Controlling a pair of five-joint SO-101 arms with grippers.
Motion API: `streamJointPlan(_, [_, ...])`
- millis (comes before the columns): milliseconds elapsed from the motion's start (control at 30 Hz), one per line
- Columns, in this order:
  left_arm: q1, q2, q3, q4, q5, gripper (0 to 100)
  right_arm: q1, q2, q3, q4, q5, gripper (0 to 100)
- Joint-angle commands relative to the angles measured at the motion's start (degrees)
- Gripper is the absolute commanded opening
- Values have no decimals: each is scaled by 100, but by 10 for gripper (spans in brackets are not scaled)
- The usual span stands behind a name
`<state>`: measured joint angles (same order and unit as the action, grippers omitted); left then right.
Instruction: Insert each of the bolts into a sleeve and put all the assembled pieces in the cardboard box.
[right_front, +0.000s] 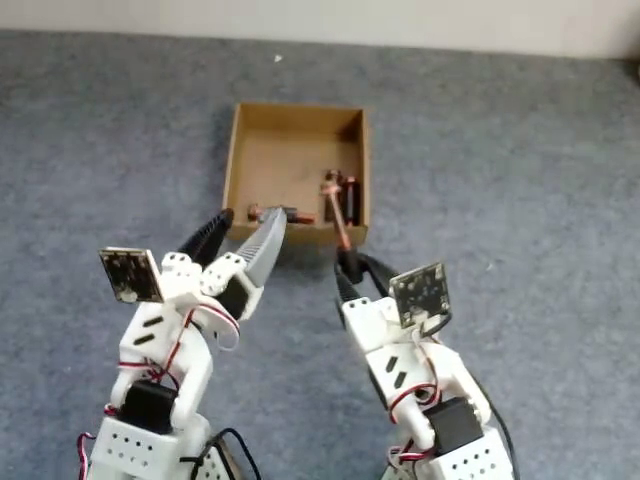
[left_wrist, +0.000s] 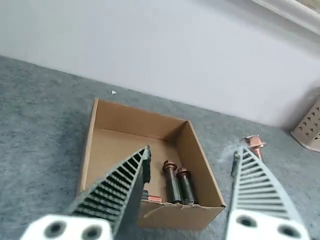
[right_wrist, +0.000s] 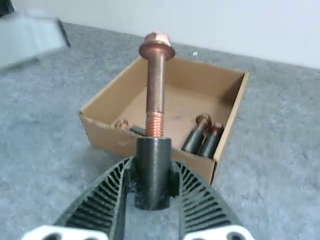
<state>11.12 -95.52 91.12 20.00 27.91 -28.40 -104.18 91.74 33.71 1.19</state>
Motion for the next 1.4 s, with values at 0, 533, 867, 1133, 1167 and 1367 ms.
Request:
streamJointPlan(0, [-101,365,-154,-369,-70,273,-400,-119,-778,92,-62,4])
streamJointPlan(533, [-699,743,-857,-457,387,273,-1824,-119,-1376,453,-70,4])
streamJointPlan(867, [75,409,-1411,668,-18,273,-2167,-119,-1367,444,369,4])
streamJointPlan(1133, [259,-989,-1437,1793,-18,273,-2158,-119,-1411,418,369,4])
streamJointPlan(1167, [251,-927,-1437,1793,-18,273,-2158,-119,-1420,409,369,4])
streamJointPlan(1367, [110,-769,-1367,1793,-26,273,-2158,-119,-1420,-57,387,4])
